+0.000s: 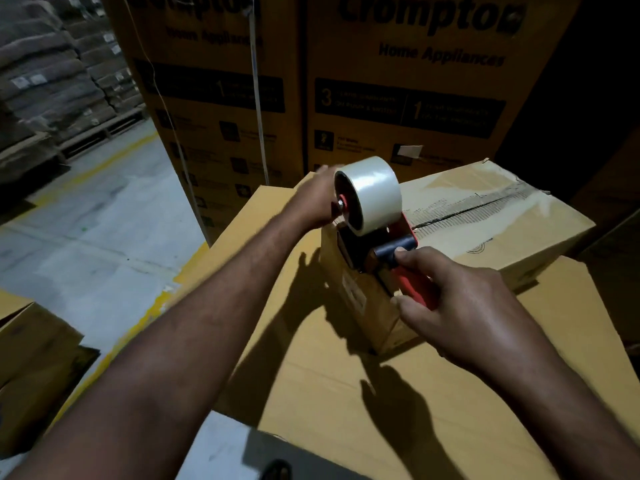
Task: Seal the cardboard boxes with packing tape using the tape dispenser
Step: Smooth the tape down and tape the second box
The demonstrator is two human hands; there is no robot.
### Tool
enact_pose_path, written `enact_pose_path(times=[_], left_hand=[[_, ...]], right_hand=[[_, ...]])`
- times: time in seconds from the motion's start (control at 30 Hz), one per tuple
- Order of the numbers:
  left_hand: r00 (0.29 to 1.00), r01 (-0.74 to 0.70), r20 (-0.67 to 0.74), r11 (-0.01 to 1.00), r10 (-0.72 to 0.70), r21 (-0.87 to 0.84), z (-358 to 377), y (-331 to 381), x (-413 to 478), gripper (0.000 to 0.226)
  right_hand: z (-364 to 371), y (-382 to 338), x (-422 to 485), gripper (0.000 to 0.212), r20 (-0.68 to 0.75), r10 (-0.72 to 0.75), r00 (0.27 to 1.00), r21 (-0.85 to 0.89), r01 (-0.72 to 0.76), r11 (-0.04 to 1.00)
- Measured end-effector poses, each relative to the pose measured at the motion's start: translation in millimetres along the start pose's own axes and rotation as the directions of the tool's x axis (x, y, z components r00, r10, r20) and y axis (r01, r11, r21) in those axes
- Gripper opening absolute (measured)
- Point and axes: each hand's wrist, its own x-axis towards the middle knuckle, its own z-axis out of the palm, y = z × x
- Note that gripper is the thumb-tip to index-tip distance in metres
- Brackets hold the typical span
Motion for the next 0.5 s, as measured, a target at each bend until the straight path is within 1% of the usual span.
enact_pose_path(times=[0.03, 0.07, 0.1, 0.13, 0.2, 0.23, 0.27, 0.33, 0.4, 0.47, 0.5], left_hand=[[0.990, 0.046, 0.135, 0.999, -0.049, 0.027, 0, 3, -2, 0.068], [0.968, 0.092, 0.221, 0.990, -0.115, 0.112, 2, 5, -5, 0.069], [0.943, 0.143, 0.275, 0.973, -0.189, 0.179, 5, 8, -9, 0.076], [0.931, 0.133, 0.300, 0.958, -0.208, 0.252, 9, 13, -12, 0.083], [0.939, 0.014, 0.309, 0.913, -0.153, 0.409, 8, 27, -22, 0.084], [0.938, -0.060, 0.329, 0.885, -0.108, 0.462, 7, 30, -25, 0.083], [0.931, -0.082, 0.349, 0.868, -0.109, 0.490, 4, 32, -26, 0.083], [0.926, -0.069, 0.352, 0.860, -0.133, 0.506, -1, 33, -31, 0.085], [0.929, -0.050, 0.345, 0.876, -0.137, 0.480, -3, 40, -40, 0.088], [0.943, -0.013, 0.303, 0.898, -0.135, 0.440, -3, 44, -45, 0.088], [0.949, -0.018, 0.293, 0.903, -0.120, 0.429, -4, 44, -42, 0.086]], right_hand=[[0, 0, -1, 0.054, 0.001, 0.001, 1.000, -0.021, -0.001, 1.000], [0, -1, -3, 0.054, -0.005, 0.002, 1.000, -0.045, -0.002, 0.999], [-1, -1, -4, 0.054, -0.013, 0.008, 1.000, -0.065, -0.009, 0.998], [-2, -2, -5, 0.054, -0.019, 0.017, 1.000, -0.074, -0.019, 0.997], [-3, -2, -8, 0.054, -0.023, 0.029, 0.999, -0.073, -0.030, 0.997], [-3, -1, -10, 0.054, -0.020, 0.026, 0.999, -0.077, -0.028, 0.997], [-2, -1, -12, 0.055, -0.016, 0.021, 1.000, -0.087, -0.022, 0.996], [-1, 0, -16, 0.055, -0.012, 0.014, 1.000, -0.109, -0.016, 0.994], [-3, 3, -23, 0.055, -0.012, 0.014, 1.000, -0.111, -0.015, 0.994], [-6, 5, -33, 0.056, 0.004, 0.025, 1.000, -0.106, -0.024, 0.994], [-8, 5, -38, 0.058, 0.016, 0.037, 0.999, -0.106, -0.035, 0.994]])
